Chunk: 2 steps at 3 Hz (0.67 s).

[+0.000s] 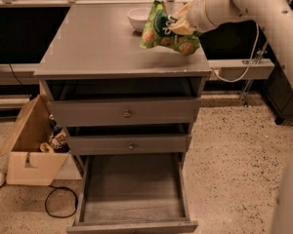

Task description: Pick green rice chip bag from bottom drawer and place on counter

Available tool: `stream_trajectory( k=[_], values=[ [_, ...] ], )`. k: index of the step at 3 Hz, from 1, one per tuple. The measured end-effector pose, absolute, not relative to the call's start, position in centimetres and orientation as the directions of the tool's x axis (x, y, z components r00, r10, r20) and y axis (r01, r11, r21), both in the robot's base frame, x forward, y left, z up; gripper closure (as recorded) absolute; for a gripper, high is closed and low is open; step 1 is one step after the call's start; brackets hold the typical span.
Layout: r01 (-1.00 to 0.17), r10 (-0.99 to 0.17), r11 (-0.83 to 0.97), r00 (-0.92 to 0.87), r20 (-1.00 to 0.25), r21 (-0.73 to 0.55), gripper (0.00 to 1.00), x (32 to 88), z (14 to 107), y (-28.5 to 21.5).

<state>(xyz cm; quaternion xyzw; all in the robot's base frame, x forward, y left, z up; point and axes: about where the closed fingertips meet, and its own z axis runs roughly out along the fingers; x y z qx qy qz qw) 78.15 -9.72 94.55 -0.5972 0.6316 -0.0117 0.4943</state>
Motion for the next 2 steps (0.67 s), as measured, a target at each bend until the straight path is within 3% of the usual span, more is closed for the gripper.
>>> stream_trajectory(
  k=[1,2],
  values=[
    [-0.767,-0.753,0.318,0.152,-0.64,-0.557,0.74,80.6,93.2,-9.3],
    [-0.794,-0.742,0.333,0.111,-0.661,-0.508,0.43,82.4,91.6,-8.7]
  ],
)
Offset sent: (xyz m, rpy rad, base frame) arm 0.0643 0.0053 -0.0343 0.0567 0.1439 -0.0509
